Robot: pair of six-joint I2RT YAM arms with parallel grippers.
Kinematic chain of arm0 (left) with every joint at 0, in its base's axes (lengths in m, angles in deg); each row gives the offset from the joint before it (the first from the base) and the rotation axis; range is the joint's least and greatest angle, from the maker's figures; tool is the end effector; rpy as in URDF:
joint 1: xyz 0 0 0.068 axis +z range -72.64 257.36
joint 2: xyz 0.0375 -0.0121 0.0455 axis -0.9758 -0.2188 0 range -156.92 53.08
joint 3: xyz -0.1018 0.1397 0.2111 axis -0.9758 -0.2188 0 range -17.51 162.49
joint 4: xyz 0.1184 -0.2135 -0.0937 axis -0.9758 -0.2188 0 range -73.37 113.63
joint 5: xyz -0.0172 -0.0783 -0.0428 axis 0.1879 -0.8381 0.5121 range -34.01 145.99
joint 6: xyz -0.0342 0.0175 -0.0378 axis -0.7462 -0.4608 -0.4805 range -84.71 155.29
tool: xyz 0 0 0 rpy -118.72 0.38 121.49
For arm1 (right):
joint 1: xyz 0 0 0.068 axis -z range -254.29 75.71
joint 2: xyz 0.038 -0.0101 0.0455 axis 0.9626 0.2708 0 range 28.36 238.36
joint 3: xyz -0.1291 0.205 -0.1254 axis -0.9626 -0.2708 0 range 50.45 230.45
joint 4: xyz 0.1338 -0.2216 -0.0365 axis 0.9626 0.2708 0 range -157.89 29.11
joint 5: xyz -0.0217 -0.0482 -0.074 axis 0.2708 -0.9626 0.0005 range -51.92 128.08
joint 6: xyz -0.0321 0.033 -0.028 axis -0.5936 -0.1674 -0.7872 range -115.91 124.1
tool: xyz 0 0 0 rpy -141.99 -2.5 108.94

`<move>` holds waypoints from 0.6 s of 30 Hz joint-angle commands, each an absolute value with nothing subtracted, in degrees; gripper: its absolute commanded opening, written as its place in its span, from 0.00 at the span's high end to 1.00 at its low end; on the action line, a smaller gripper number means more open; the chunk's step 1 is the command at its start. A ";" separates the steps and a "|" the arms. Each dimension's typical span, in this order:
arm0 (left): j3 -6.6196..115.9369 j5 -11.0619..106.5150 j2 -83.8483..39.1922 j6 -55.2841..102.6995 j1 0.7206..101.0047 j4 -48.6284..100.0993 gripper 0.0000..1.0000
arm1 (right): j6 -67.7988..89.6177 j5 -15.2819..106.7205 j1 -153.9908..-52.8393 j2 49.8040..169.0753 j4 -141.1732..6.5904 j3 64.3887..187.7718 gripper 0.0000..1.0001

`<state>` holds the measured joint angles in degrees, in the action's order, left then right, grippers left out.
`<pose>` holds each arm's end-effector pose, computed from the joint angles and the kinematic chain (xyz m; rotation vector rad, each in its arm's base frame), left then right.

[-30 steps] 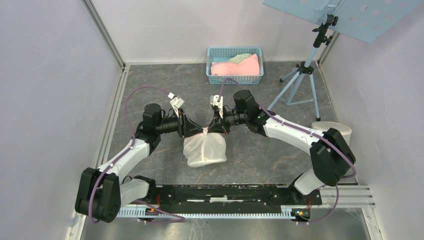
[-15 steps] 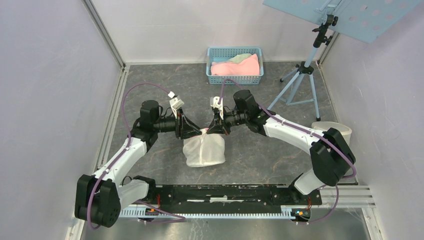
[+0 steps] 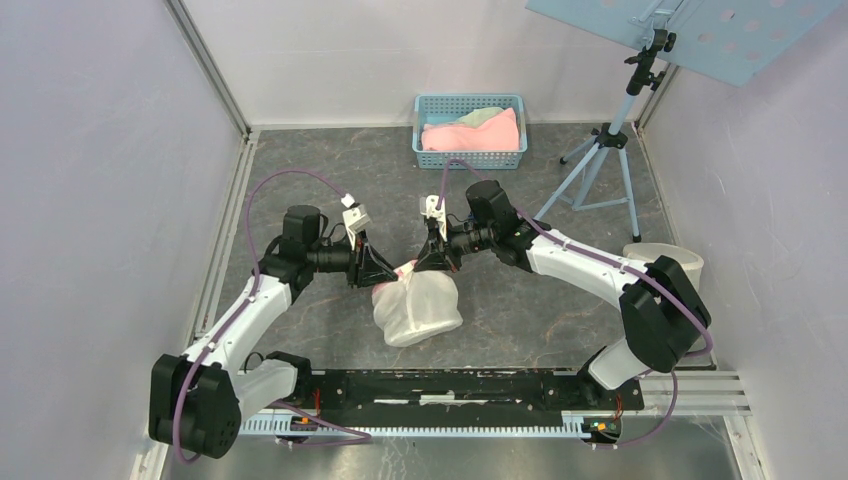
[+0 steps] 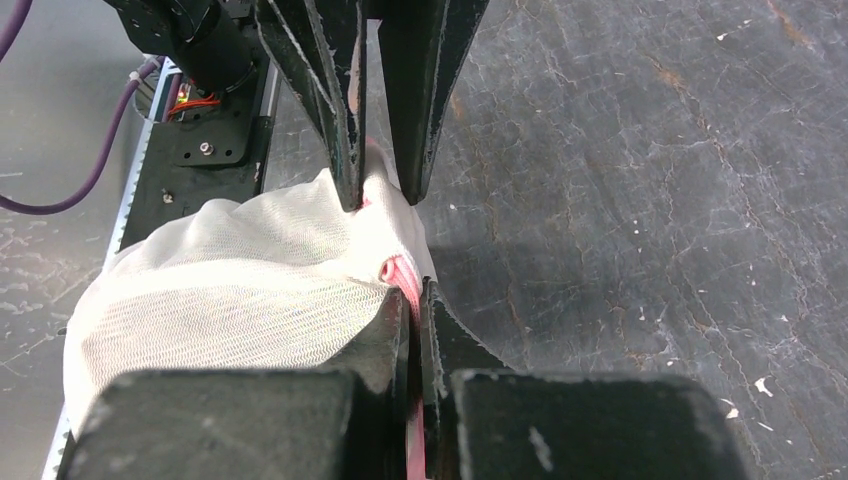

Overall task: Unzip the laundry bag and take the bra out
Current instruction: Adjust the laundry bag at the center of the board.

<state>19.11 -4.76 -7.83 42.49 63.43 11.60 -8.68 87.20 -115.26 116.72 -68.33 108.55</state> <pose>0.1996 -0.0815 0.2441 0.9414 1.8408 -1.2186 0.2382 0.2423 0.2574 -1.3998 1.5706 1.1885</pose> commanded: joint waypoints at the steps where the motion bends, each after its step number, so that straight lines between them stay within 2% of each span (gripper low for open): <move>1: 20.77 -6.78 -6.69 48.36 63.73 7.39 0.70 | -9.00 88.09 -114.53 115.07 -70.42 110.17 1.00; 3: 20.83 -6.33 -6.71 47.68 63.74 8.26 0.79 | -9.37 88.86 -114.54 114.95 -70.23 110.21 1.00; 6: 21.09 -7.25 -7.04 44.79 63.78 10.47 0.92 | -12.32 89.58 -114.61 114.39 -69.11 110.00 0.83; 8: 21.63 -8.47 -7.51 43.39 63.75 11.03 0.97 | -16.04 89.58 -114.55 113.82 -68.02 109.96 0.71; 9: 21.97 -9.12 -7.71 43.41 63.71 10.82 0.98 | -18.25 89.29 -114.56 113.47 -66.27 109.89 0.61; 12: 22.98 -10.35 -8.22 45.21 63.74 8.84 0.98 | -23.38 88.29 -114.60 112.77 -64.32 109.62 0.45; 14: 23.75 -10.62 -8.49 46.07 63.74 7.52 0.98 | -25.73 88.01 -114.70 112.33 -63.91 109.29 0.41; 18: 24.52 -10.68 -8.60 45.95 63.72 7.22 0.98 | -26.65 87.56 -115.84 111.94 -64.10 109.47 0.40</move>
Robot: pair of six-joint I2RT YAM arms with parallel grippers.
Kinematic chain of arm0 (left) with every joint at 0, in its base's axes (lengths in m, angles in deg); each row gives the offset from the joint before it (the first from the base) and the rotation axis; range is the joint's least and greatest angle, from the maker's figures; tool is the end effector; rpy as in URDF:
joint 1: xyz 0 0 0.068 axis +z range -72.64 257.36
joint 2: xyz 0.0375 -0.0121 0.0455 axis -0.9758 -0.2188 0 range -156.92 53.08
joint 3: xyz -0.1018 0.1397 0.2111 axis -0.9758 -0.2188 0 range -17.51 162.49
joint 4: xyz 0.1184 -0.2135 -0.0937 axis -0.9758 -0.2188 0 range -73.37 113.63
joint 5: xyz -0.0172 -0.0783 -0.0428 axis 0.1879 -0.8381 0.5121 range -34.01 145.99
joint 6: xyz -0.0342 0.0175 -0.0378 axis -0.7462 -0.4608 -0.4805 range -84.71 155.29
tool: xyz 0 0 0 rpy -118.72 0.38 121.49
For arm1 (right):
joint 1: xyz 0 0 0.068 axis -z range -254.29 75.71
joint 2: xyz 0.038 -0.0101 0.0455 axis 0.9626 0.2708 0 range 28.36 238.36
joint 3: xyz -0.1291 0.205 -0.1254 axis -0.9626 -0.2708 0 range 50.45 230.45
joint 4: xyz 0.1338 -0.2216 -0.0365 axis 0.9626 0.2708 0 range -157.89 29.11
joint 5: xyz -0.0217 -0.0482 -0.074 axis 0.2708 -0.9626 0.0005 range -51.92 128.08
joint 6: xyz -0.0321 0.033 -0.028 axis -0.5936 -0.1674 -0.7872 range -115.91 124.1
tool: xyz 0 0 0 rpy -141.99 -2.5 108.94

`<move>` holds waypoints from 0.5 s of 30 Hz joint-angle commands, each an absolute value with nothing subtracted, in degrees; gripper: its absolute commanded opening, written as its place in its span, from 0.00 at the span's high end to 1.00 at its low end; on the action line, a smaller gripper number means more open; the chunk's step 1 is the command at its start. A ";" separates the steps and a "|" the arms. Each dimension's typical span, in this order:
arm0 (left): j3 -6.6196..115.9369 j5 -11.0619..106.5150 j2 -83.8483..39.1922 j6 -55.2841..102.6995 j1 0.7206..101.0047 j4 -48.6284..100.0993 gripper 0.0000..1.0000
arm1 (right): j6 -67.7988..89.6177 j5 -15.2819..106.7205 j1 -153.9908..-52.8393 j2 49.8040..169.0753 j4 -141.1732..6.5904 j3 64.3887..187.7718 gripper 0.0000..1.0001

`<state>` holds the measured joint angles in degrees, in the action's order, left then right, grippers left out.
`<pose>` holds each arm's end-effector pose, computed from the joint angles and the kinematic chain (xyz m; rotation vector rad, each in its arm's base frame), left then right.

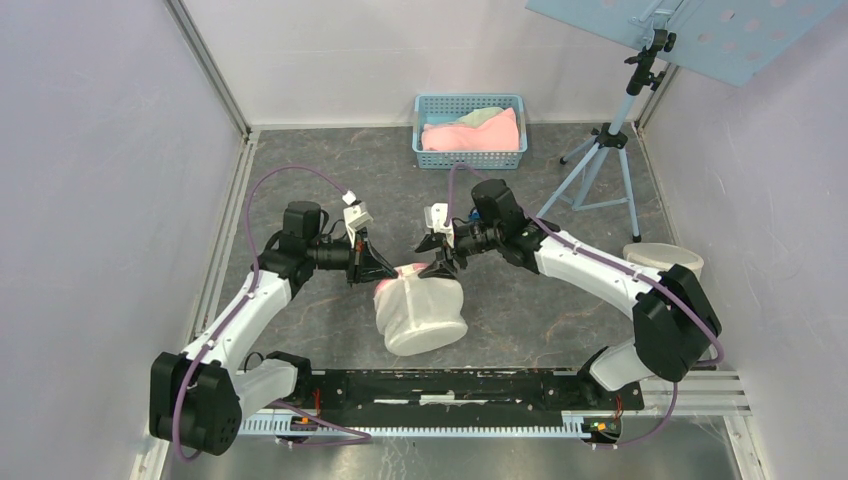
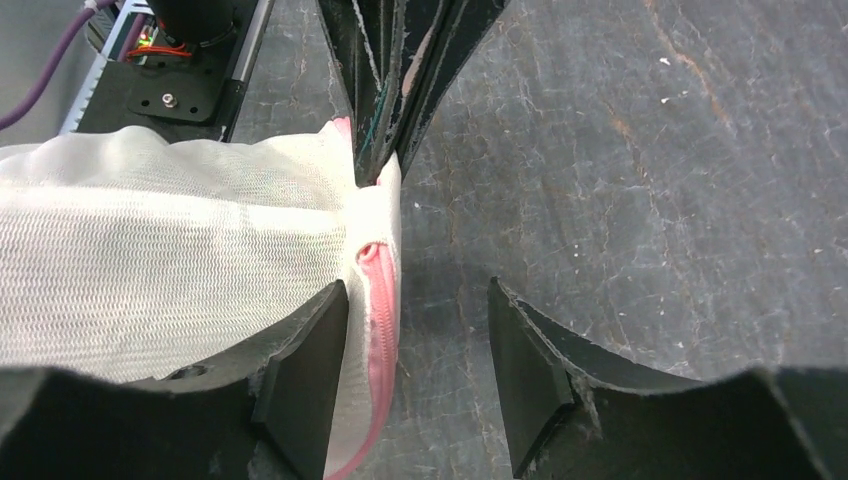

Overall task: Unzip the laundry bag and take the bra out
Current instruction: Adjust the laundry bag at the center of the board.

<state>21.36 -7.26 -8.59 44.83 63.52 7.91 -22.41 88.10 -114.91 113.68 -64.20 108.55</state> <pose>0.2005 -0.0821 0.2503 0.9794 1.8245 -1.2574 0.2304 0.2335 0.2682 -1.5434 1.3712 1.0631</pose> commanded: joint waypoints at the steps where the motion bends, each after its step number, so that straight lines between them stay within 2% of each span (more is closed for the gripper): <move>1: 24.67 -10.55 -8.61 45.82 63.74 7.21 0.98 | -26.46 87.35 -116.07 112.03 -64.21 109.65 0.40; 5: 24.95 -10.60 -8.80 44.73 63.74 7.96 0.98 | -25.19 85.63 -117.19 112.20 -66.44 109.16 0.43; 10: 24.25 -11.45 -8.54 39.86 63.74 12.30 0.98 | -25.61 83.42 -117.57 112.67 -67.30 108.68 0.54; 13: 23.62 -11.77 -8.15 37.37 63.69 14.45 0.96 | -25.79 82.75 -117.69 112.57 -67.37 108.28 0.71; 15: 23.34 -11.38 -7.94 36.50 63.74 15.00 0.89 | -25.72 82.55 -117.71 112.47 -67.52 108.09 0.86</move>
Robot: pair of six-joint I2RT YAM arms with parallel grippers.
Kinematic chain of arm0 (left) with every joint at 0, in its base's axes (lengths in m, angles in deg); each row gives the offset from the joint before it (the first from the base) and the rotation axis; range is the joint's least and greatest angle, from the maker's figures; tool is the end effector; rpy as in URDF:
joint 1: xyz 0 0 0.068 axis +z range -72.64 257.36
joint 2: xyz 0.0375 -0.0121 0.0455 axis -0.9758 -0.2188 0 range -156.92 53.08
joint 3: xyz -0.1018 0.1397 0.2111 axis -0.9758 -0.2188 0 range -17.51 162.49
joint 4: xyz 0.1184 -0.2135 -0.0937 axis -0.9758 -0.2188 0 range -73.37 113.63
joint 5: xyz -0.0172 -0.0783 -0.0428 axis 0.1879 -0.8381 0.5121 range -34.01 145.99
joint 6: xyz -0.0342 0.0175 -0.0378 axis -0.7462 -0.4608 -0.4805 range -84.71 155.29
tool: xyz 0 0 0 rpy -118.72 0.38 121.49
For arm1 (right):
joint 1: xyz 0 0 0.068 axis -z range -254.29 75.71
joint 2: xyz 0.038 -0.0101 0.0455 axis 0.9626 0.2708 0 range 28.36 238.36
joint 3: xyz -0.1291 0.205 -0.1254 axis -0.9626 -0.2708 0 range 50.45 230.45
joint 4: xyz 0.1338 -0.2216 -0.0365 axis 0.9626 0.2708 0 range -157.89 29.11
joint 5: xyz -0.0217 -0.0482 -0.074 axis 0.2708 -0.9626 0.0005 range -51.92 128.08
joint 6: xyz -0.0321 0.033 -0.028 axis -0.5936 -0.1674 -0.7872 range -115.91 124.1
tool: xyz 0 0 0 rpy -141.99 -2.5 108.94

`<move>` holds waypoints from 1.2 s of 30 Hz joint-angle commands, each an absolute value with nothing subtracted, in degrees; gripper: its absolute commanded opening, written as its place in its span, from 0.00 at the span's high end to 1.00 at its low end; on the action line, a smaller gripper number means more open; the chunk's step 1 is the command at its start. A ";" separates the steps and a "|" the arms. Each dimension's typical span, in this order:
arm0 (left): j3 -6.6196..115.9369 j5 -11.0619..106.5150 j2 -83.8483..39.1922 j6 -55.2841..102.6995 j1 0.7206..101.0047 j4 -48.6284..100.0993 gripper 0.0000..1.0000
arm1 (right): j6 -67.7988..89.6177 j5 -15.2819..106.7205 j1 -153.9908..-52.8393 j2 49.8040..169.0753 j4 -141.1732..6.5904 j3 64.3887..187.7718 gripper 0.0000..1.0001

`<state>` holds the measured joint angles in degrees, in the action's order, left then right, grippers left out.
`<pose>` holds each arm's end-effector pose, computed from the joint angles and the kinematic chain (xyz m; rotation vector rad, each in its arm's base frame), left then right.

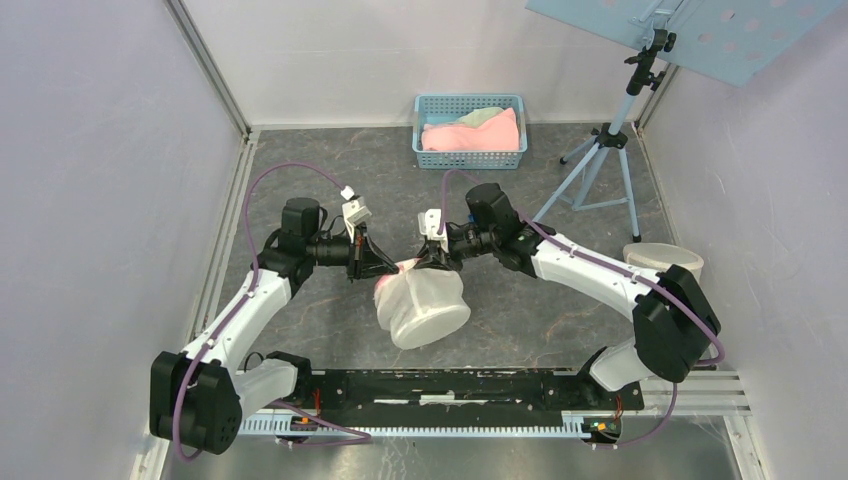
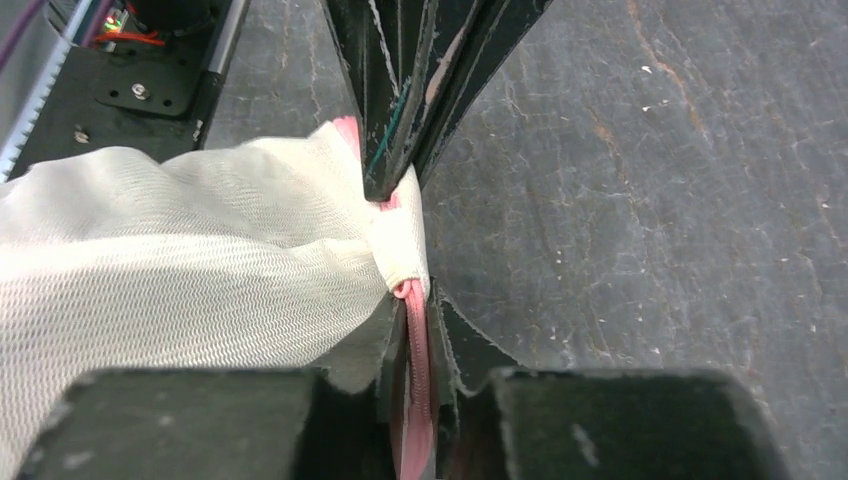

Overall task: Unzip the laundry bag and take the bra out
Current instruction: Adjust the laundry bag at the center of the board.

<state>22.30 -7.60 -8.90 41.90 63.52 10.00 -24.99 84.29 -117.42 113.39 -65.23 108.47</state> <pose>0.2044 -0.0832 0.2572 0.9567 1.8124 -1.2715 0.2221 0.2432 0.2699 -1.5760 1.3205 0.9868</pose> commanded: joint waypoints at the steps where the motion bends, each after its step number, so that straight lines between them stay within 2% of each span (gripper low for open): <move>1: 23.15 -10.90 -7.80 35.92 63.79 15.88 0.85 | -25.47 82.51 -117.66 112.43 -67.46 108.02 0.91; 3: 22.73 -9.23 -7.36 33.45 63.80 17.30 0.74 | -24.38 82.46 -117.64 112.25 -67.46 107.93 1.00; 7: 20.78 -3.94 -5.40 29.85 63.75 21.17 0.66 | -20.93 82.68 -117.70 112.04 -70.27 107.55 1.00; 17: 16.91 0.47 -2.87 28.48 63.20 21.95 0.58 | -13.31 84.26 -117.61 112.47 -73.08 106.94 1.00; 25: 16.57 4.84 -3.26 24.57 62.77 25.07 0.58 | -10.25 86.73 -117.70 112.65 -74.27 107.22 1.00; 36: 13.71 3.01 -4.14 14.76 62.78 35.88 0.58 | -12.40 87.65 -118.15 112.15 -72.55 106.70 1.00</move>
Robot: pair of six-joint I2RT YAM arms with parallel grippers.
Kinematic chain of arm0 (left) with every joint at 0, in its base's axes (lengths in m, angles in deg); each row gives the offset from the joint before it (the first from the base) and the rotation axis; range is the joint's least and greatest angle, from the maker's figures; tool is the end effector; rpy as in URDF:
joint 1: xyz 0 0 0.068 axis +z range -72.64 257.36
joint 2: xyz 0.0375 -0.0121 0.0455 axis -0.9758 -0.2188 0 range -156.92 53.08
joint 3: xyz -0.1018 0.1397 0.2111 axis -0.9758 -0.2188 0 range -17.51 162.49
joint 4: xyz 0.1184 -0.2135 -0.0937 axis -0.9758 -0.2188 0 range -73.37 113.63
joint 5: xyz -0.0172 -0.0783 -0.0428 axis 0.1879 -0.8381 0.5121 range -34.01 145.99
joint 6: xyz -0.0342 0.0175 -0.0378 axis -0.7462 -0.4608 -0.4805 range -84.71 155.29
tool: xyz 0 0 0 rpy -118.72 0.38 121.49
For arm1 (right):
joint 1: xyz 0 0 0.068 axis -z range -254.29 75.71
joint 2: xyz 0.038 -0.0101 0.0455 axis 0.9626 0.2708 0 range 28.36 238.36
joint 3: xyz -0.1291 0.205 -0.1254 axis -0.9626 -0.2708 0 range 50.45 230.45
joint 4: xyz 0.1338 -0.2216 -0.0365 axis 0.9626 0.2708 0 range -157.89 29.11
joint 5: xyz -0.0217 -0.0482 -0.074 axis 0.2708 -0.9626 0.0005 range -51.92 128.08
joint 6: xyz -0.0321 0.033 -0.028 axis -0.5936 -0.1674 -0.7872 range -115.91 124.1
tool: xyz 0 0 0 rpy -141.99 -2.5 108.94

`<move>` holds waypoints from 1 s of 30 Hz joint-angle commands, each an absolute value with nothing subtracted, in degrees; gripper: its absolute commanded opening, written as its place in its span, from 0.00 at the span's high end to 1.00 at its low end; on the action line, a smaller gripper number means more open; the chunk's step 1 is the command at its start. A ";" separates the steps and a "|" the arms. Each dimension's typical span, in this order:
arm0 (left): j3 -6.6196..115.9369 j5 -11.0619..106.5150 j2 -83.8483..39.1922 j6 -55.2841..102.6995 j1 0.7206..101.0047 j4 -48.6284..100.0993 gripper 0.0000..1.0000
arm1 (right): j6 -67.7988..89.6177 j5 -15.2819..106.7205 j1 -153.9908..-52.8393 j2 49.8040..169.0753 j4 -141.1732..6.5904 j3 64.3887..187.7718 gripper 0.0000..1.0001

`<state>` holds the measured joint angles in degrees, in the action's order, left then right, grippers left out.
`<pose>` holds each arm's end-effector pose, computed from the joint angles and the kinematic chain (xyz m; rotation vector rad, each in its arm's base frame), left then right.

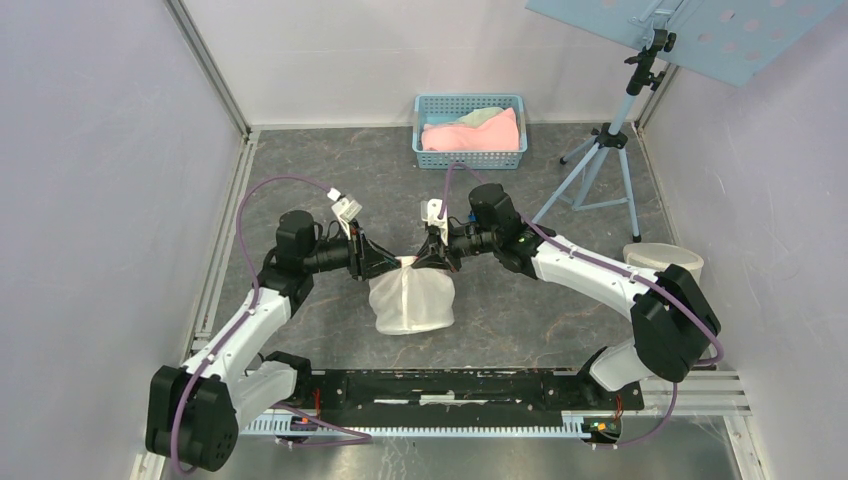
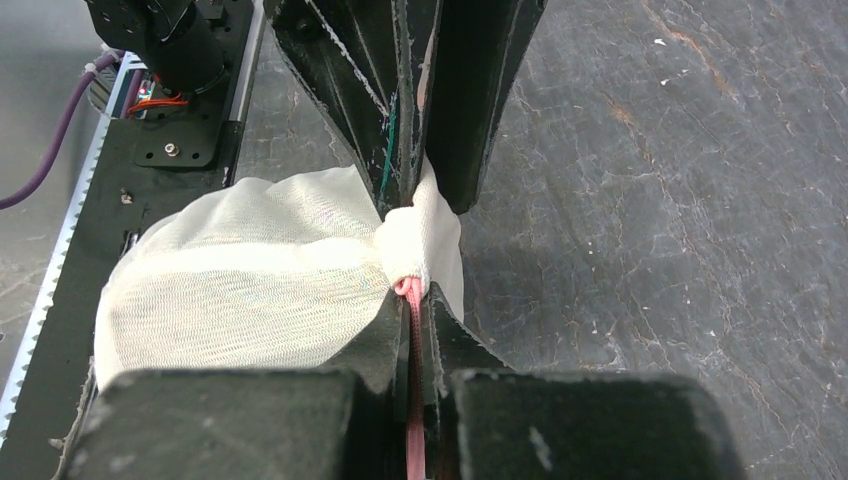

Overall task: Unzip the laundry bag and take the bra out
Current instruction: Adjust the laundry bag at the center of the board.

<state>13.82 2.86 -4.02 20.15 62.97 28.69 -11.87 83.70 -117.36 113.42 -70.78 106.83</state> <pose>0.1988 -0.0804 0.2491 0.6316 1.8675 -1.2289 0.2238 0.2439 0.2686 -1.4273 1.4624 1.0983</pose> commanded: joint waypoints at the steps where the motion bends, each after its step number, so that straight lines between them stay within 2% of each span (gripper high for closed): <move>1: 13.49 2.84 -4.10 13.64 62.77 36.97 0.58 | -12.47 87.65 -118.08 112.07 -72.46 106.57 1.00; 12: 11.07 1.47 -5.72 4.38 62.77 47.09 0.54 | -12.58 88.09 -118.15 111.36 -72.66 106.10 1.00; 30: 11.52 -0.99 -3.91 6.42 65.12 43.59 0.50 | -11.19 87.91 -116.22 111.06 -72.46 105.90 1.00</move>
